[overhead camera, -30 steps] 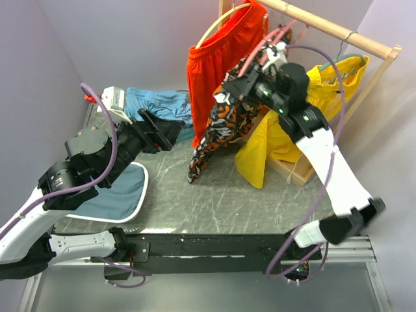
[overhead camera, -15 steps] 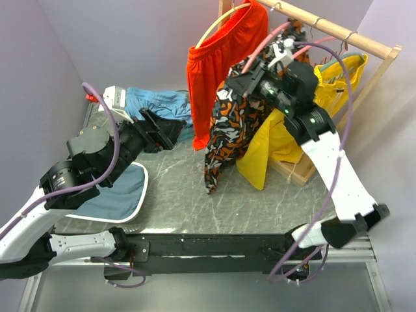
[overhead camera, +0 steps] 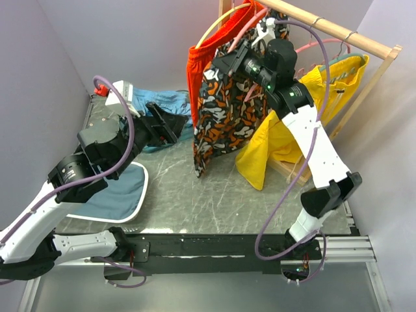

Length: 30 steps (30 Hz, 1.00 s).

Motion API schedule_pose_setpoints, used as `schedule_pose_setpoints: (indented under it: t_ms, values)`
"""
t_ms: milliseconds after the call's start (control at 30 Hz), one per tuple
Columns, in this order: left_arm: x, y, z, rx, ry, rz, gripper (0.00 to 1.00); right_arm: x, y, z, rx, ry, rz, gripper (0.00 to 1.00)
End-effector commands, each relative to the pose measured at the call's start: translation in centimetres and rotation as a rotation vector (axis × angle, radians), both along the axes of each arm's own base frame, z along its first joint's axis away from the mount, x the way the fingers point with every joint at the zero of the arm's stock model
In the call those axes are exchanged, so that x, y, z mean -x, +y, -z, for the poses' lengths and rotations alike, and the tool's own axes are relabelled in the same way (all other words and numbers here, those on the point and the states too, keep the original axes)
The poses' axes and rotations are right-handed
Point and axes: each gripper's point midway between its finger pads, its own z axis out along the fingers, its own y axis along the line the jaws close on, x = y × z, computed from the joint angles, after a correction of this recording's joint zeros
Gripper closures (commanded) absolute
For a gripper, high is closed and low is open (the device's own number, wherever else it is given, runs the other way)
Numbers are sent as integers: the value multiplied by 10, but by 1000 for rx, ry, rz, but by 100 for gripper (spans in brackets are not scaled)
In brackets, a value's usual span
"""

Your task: Place the shorts on the hanger

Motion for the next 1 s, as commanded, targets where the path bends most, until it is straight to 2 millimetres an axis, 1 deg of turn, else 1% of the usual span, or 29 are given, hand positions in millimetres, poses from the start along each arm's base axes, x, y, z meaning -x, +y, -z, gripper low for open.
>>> schedule_pose_setpoints:
  t_ms: [0,33,100,167,200,267,300,367,400,467,667,867,900,933,967]
  values:
    - [1,5,-20,41,-47,23,14,-8,-8,-63,-63,-196,47,100]
    - [0,6,-18,39,-44,20,14,-9,-10,-70,-72,-212,61,100]
    - [-2,8,-18,40,-46,18,14,-17,-9,-69,-71,-209,75,100]
    - [-4,9,-16,39,-43,17,14,-21,-11,-75,-78,-223,92,100]
    - [-5,10,-16,40,-43,17,14,-27,-11,-71,-76,-211,96,100]
    - [-7,10,-14,37,-41,17,14,-30,-14,-74,-86,-214,100,100]
    - [-7,11,-13,37,-41,15,14,-35,-17,-71,-84,-206,107,100]
    - [-10,11,-12,35,-39,15,14,-38,-20,-72,-92,-201,106,100]
    - [-10,12,-11,33,-40,15,14,-42,-25,-70,-93,-200,118,100]
    - [-12,11,-11,36,-41,17,14,-43,-28,-71,-102,-198,121,100]
    - [-17,9,-3,31,-26,26,14,-54,-35,-61,-114,-170,139,100]
    - [-22,9,1,27,-18,25,14,-62,-31,-42,-118,-115,131,100]
    - [-22,9,1,30,-19,26,14,-64,-29,-36,-118,-101,126,100]
    - [-22,10,1,31,-20,26,14,-63,-27,-32,-124,-90,114,100]
    - [-23,10,4,29,-16,26,14,-60,-27,-33,-131,-92,111,100]
